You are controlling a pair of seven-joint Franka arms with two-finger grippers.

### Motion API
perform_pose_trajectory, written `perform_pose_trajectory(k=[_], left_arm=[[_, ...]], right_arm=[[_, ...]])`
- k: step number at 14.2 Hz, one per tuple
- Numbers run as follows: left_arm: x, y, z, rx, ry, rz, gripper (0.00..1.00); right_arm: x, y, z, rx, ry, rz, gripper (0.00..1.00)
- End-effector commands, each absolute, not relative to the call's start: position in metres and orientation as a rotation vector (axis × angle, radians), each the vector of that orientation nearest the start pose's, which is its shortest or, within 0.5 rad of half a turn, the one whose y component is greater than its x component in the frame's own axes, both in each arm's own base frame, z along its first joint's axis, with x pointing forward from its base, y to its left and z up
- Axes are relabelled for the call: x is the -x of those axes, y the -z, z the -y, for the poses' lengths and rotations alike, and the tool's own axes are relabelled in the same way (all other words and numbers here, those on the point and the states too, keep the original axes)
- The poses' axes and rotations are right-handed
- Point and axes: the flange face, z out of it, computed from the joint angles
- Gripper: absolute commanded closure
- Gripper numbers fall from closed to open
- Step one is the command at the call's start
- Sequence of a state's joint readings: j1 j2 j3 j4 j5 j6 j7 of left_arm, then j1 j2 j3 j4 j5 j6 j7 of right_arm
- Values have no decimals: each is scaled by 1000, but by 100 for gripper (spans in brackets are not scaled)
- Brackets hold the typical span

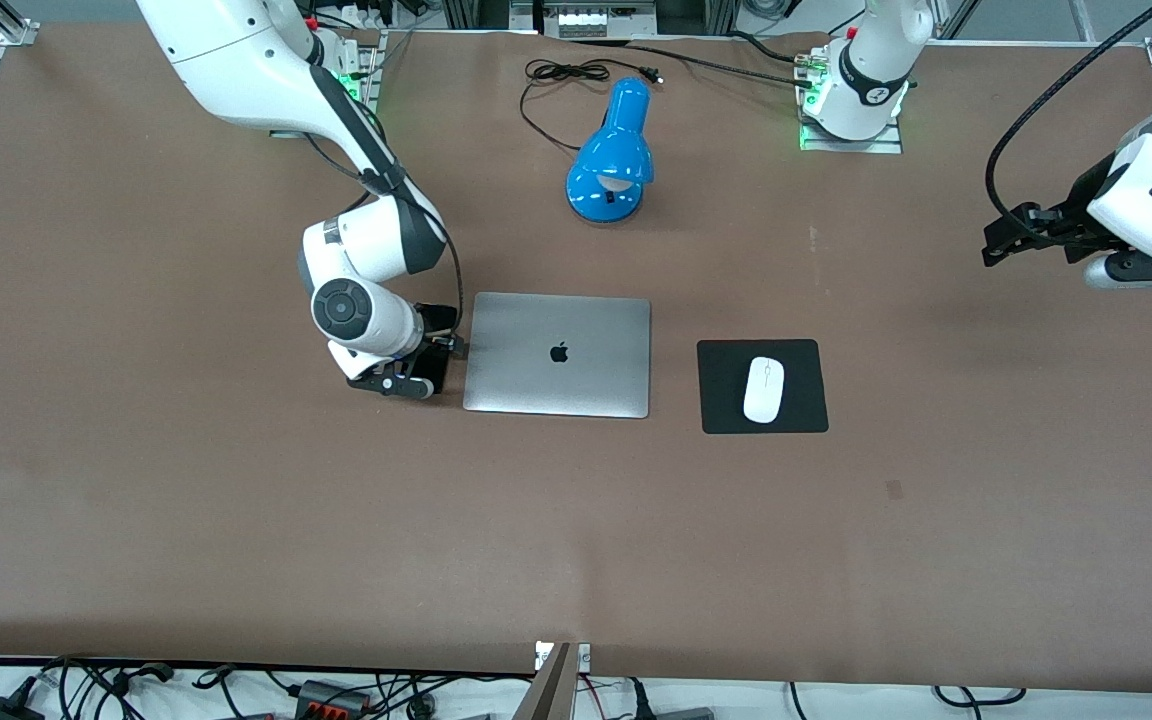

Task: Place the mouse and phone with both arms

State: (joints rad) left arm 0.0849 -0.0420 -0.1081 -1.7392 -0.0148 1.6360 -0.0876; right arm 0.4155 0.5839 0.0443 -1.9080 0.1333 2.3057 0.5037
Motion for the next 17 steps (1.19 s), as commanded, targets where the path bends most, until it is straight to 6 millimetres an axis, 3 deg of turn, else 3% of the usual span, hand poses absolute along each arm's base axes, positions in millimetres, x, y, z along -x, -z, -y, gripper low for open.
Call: perform_pose_trajectory(k=[1, 5, 7, 8, 9, 10, 12, 15, 17], left_arm=[[-543, -584, 15, 3129, -105, 86, 0], [-541, -590, 25, 3128, -105, 63, 0], [-544, -584, 24, 3115, -139, 59, 0], [-545, -584, 22, 3097, -125, 62, 0], [-545, -586, 21, 3085, -115, 79, 0], [-546, -586, 20, 3082, -110, 86, 0], [-543, -589, 17, 3095, -120, 91, 0], [-539, -594, 22, 3100, -118, 73, 0], [-539, -593, 22, 3138, -126, 80, 0]], right_arm=[[-547, -173, -267, 3083, -352, -160, 83], [-549, -171, -256, 3081, -377, -82, 82], [-548, -171, -255, 3083, -391, -84, 81], [-547, -171, -256, 3083, -392, -104, 69], [-549, -175, -255, 3081, -384, -129, 4], [-553, -182, -255, 3078, -364, -136, 0], [-562, -224, -255, 3070, -327, -150, 0], [-599, -311, -242, 3067, -341, -142, 0], [-619, -358, -228, 3083, -388, -143, 0]])
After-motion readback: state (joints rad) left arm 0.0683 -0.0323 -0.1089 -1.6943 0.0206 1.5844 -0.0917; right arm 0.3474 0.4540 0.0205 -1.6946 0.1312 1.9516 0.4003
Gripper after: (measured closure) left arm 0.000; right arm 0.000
